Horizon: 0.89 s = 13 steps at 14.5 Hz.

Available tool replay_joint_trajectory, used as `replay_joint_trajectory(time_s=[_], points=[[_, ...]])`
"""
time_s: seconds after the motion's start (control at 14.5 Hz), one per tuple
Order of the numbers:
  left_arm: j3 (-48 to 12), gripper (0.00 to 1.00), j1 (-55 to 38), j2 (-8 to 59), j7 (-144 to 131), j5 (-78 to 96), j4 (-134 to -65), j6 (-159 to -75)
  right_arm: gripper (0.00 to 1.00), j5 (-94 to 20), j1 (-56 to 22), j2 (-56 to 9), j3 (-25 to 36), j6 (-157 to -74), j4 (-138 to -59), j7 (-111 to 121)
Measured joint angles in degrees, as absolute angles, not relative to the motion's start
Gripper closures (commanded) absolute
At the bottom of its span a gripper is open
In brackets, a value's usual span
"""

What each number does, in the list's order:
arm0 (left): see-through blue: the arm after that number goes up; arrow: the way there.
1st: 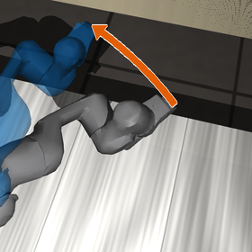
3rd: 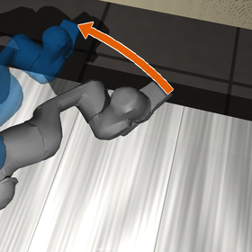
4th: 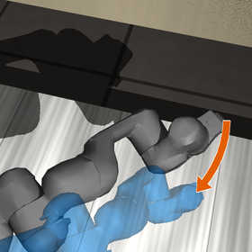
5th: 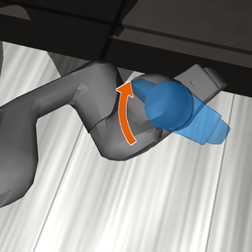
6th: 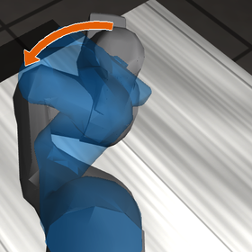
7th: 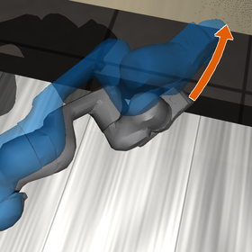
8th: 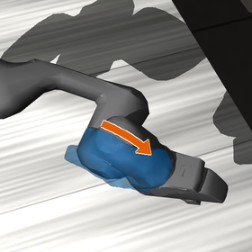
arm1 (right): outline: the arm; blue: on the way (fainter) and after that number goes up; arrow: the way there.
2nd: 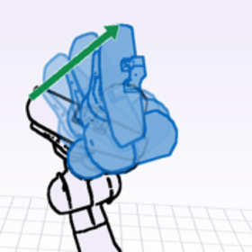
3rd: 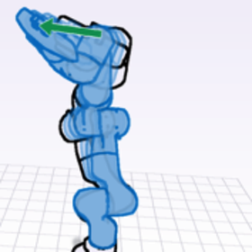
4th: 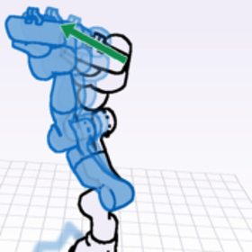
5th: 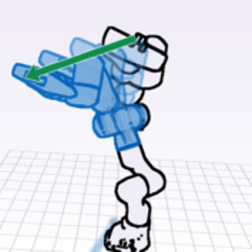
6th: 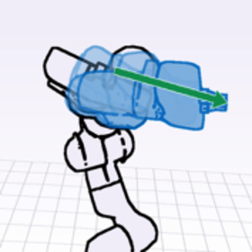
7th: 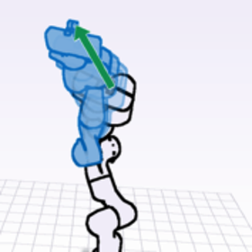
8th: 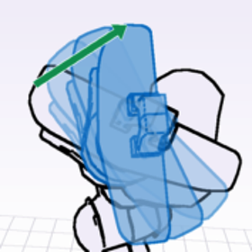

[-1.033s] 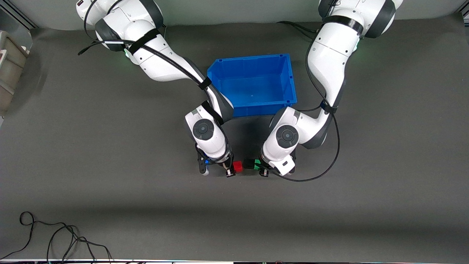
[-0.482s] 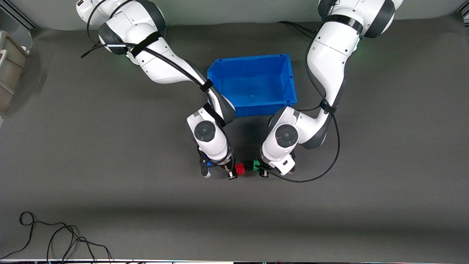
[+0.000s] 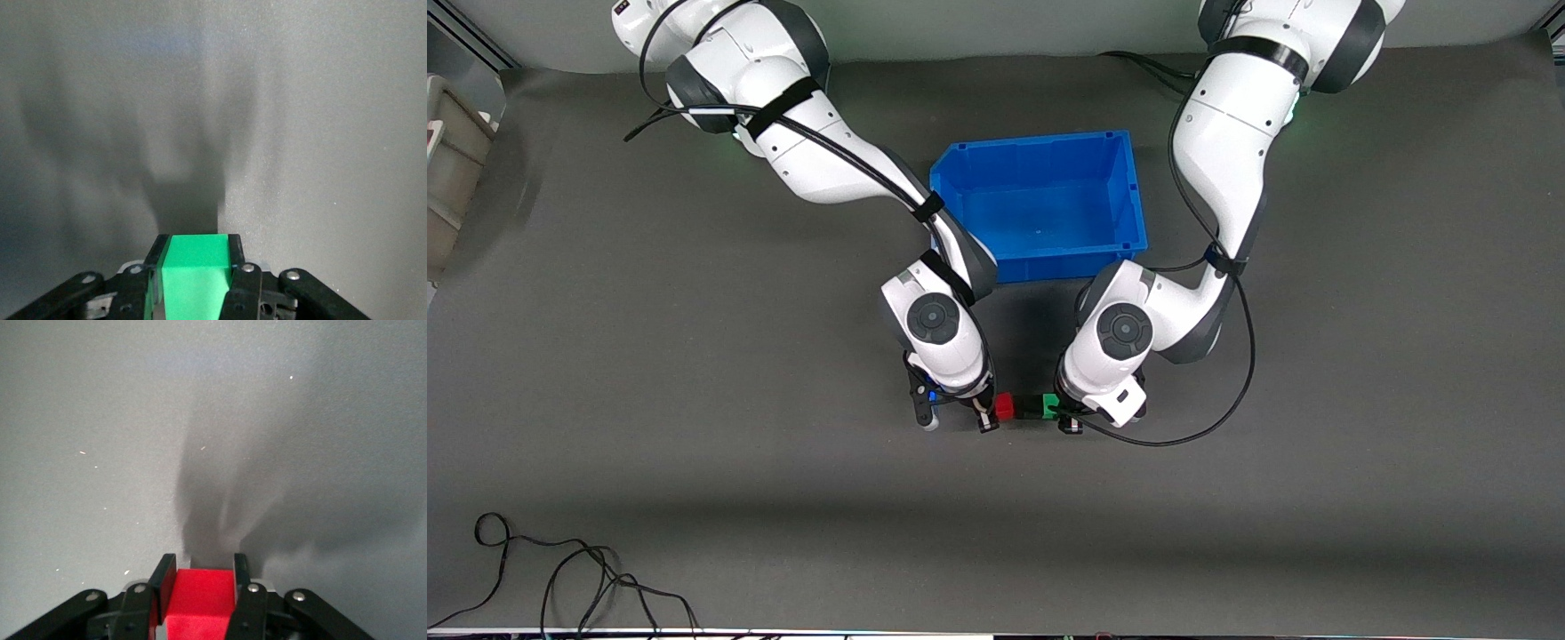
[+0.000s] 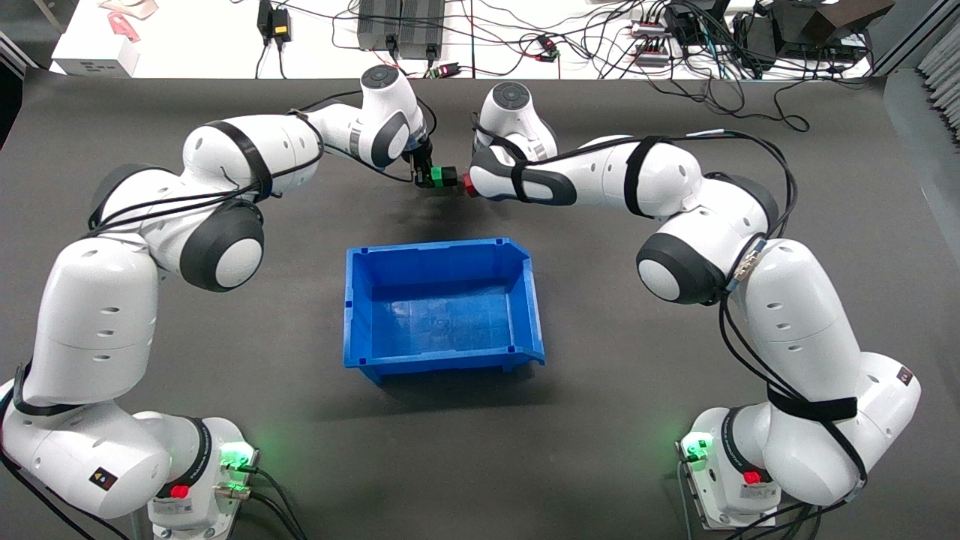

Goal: Attach green and red cubes to black cube
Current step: 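Press the red and green cubes against the black cube from both sides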

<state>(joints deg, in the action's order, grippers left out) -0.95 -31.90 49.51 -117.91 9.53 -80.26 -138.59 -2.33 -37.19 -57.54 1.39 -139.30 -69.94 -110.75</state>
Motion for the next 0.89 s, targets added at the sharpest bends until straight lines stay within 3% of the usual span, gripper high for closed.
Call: replay_joint_trajectory(time_s=[0.89], points=[[-1.04, 1.00, -32.12, 51.39, -118.47, 9.52, -78.03, -138.68, 1.00, -2.33, -37.19, -57.78, 1.39, -139.27, -68.92, -110.75]])
